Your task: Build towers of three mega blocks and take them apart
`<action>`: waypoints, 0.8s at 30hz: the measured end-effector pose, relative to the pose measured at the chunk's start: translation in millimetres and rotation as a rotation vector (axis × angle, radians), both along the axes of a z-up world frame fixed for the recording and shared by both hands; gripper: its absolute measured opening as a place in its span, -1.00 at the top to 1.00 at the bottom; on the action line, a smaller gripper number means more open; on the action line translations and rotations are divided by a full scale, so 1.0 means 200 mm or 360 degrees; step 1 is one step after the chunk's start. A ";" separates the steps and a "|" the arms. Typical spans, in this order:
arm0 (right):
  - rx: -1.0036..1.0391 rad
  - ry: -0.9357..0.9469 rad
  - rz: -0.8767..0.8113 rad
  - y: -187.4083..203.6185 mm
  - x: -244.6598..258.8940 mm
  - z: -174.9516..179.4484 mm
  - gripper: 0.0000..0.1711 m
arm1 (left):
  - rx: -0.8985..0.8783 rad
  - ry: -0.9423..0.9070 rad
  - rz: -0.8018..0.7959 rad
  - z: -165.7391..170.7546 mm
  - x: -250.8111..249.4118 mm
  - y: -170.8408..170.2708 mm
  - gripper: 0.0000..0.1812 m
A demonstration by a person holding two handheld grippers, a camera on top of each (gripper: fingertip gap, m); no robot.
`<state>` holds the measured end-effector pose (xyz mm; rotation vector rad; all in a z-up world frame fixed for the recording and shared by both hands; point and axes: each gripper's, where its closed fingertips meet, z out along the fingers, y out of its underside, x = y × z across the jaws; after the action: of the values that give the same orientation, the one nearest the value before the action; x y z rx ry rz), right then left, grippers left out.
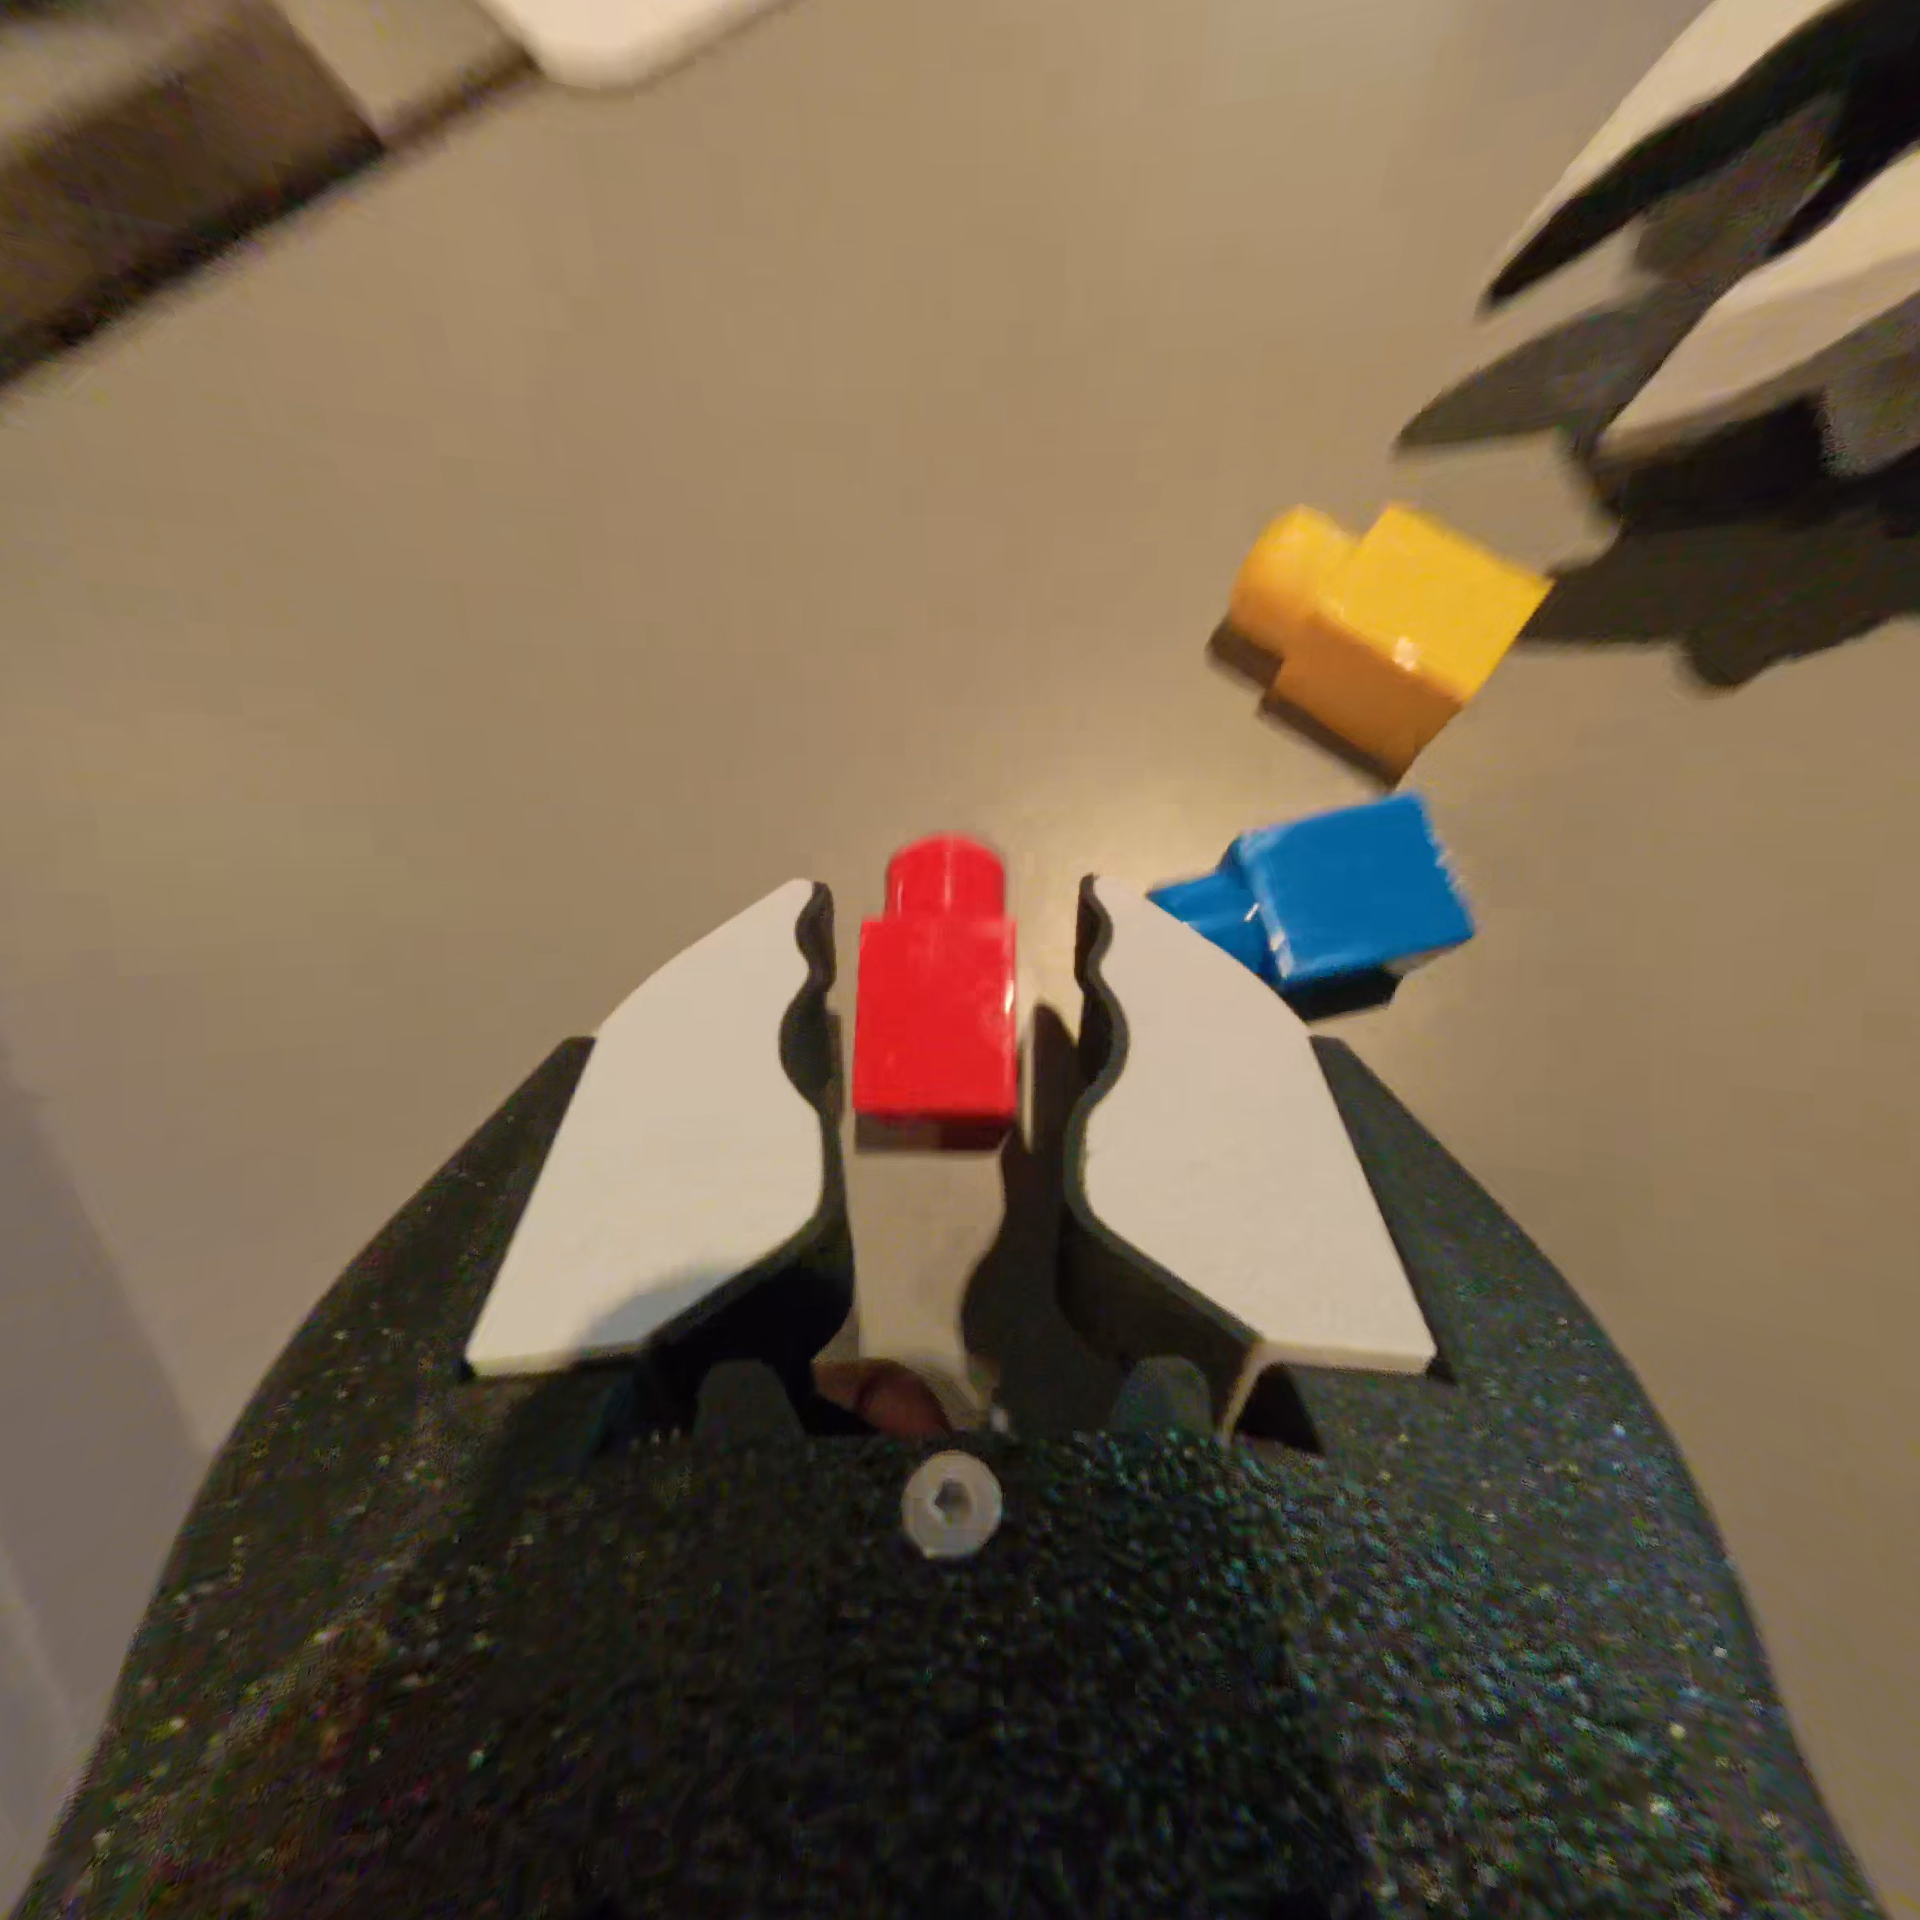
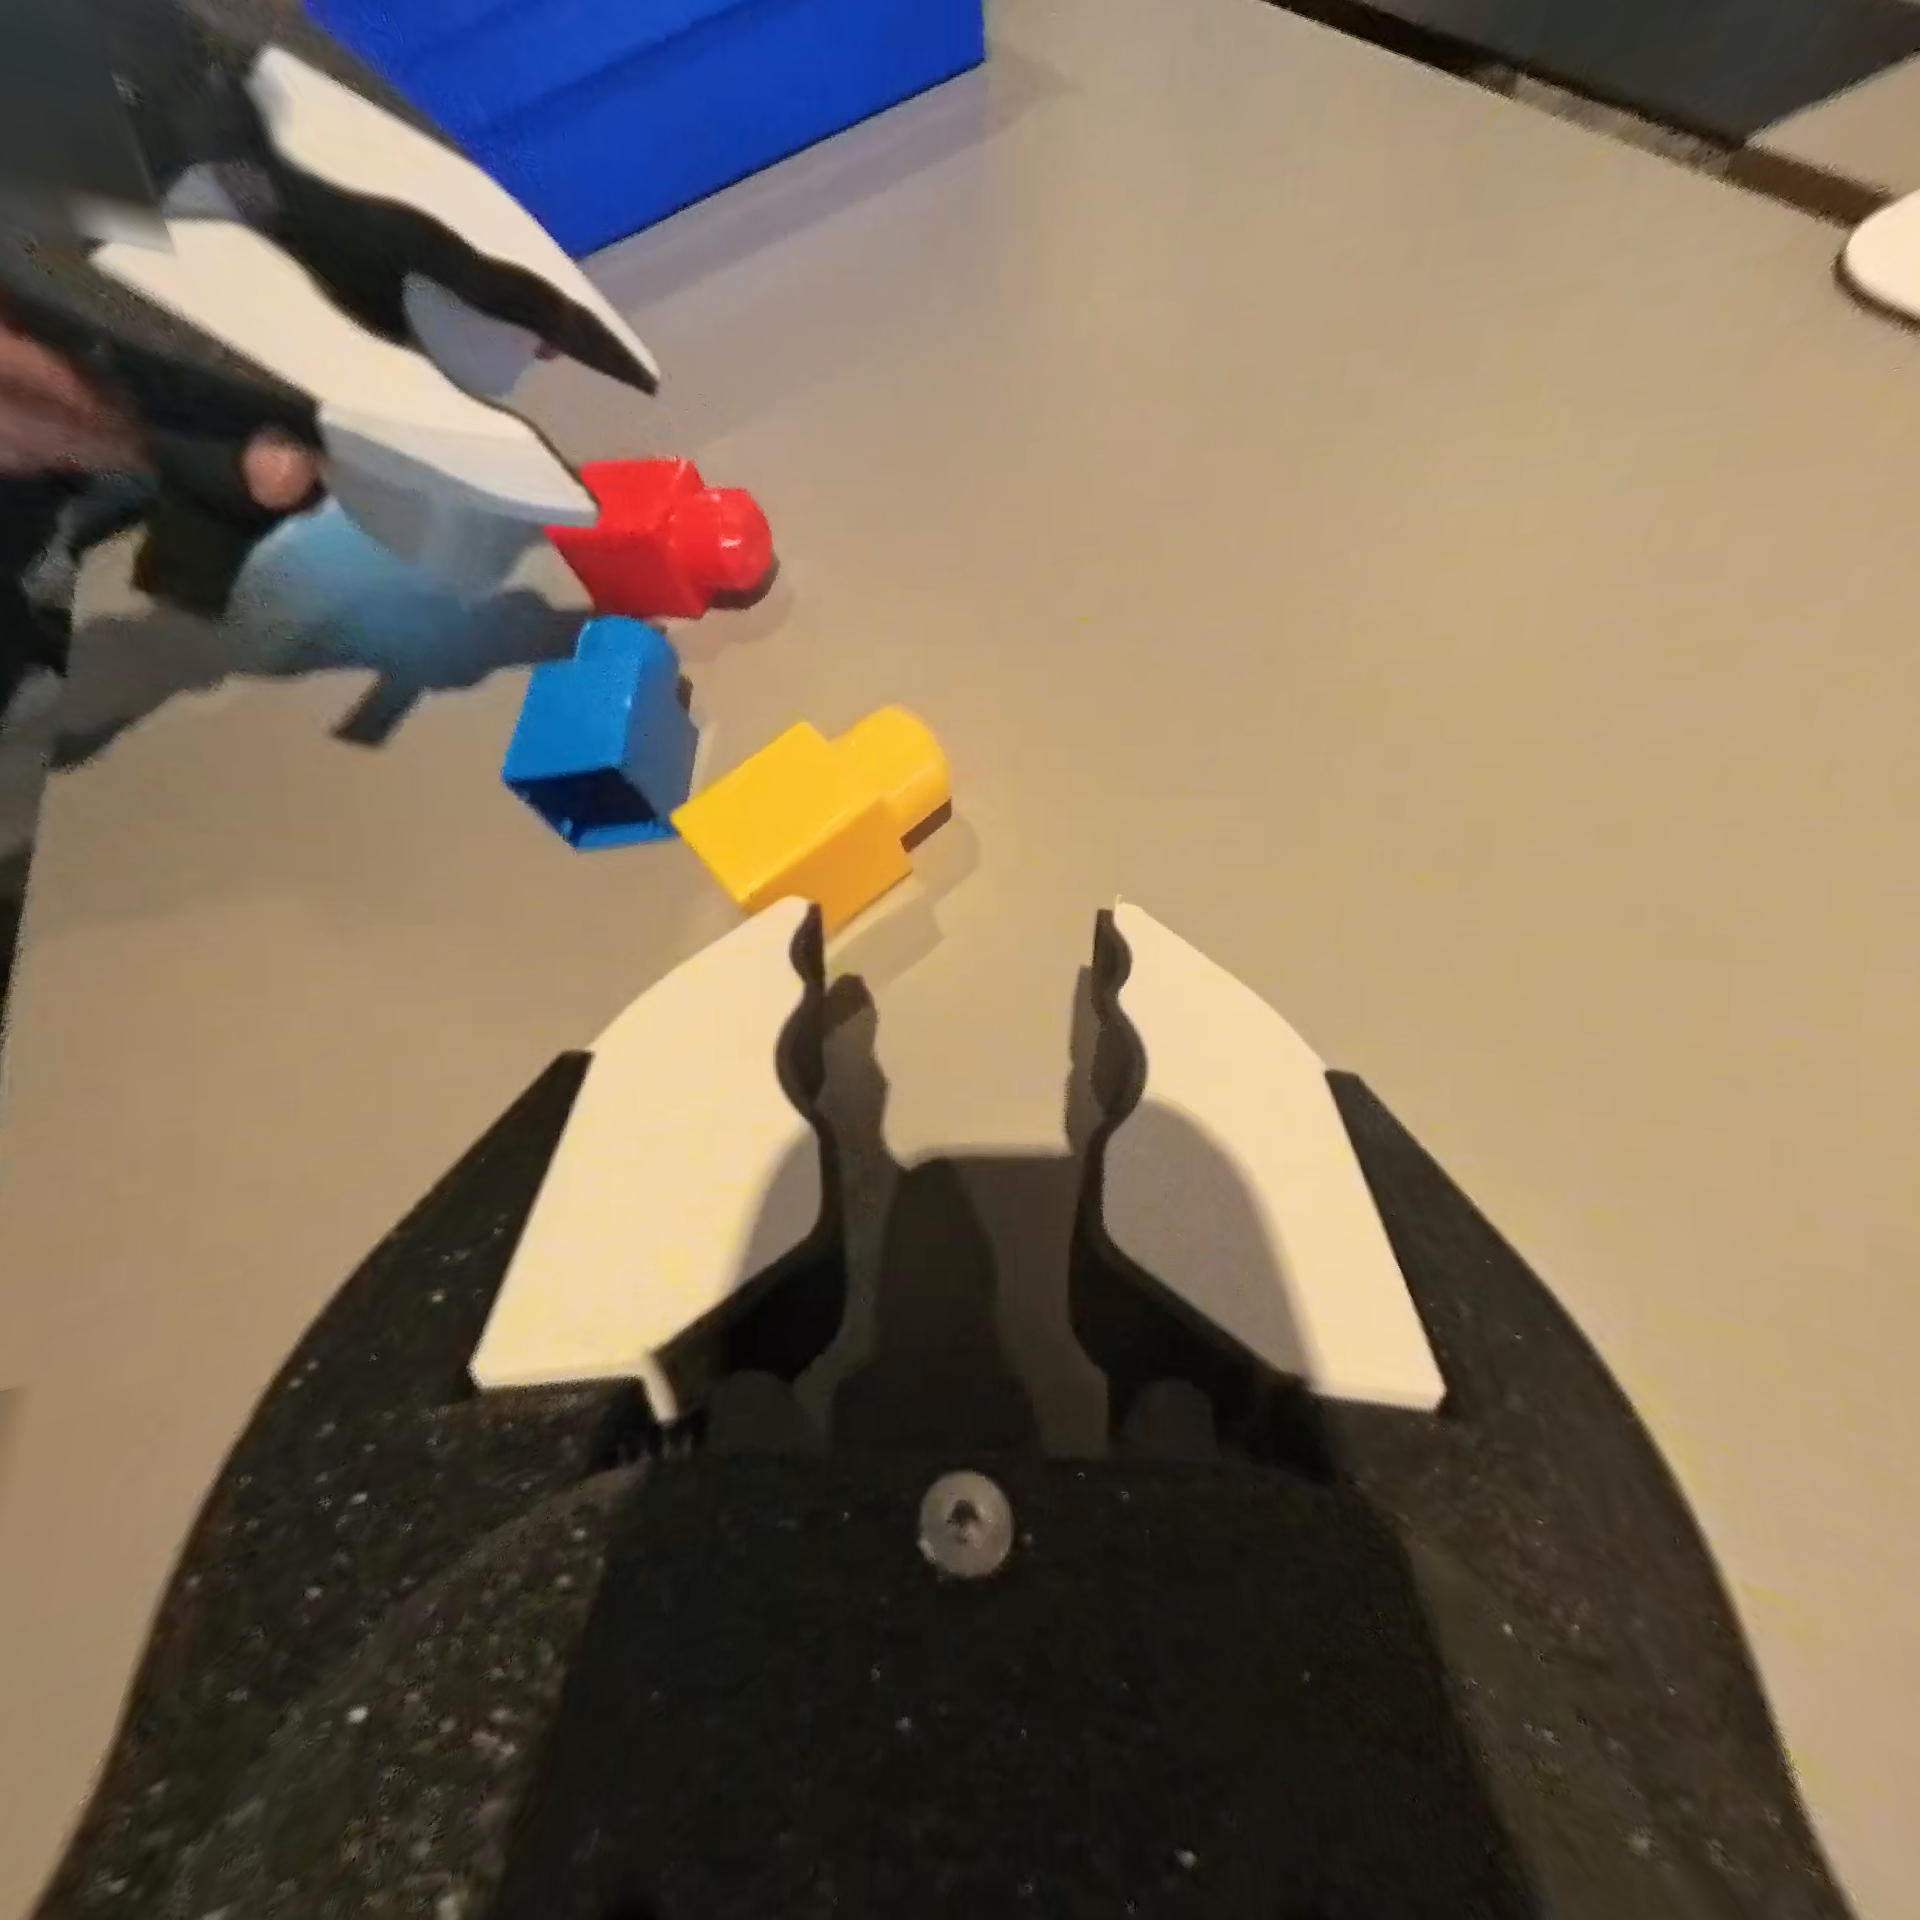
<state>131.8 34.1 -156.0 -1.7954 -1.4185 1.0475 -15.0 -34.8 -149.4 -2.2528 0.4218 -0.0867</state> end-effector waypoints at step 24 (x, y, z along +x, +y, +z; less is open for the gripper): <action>0.0448 -0.0799 0.0183 -0.12 -0.14 -0.19 0.36 | 0.1184 -0.0035 0.0133 0.33 0.07 0.00 0.77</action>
<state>104.4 10.3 -193.7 -1.8529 -1.8756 0.4237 -0.8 -35.6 -84.0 -1.5304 0.2829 0.0797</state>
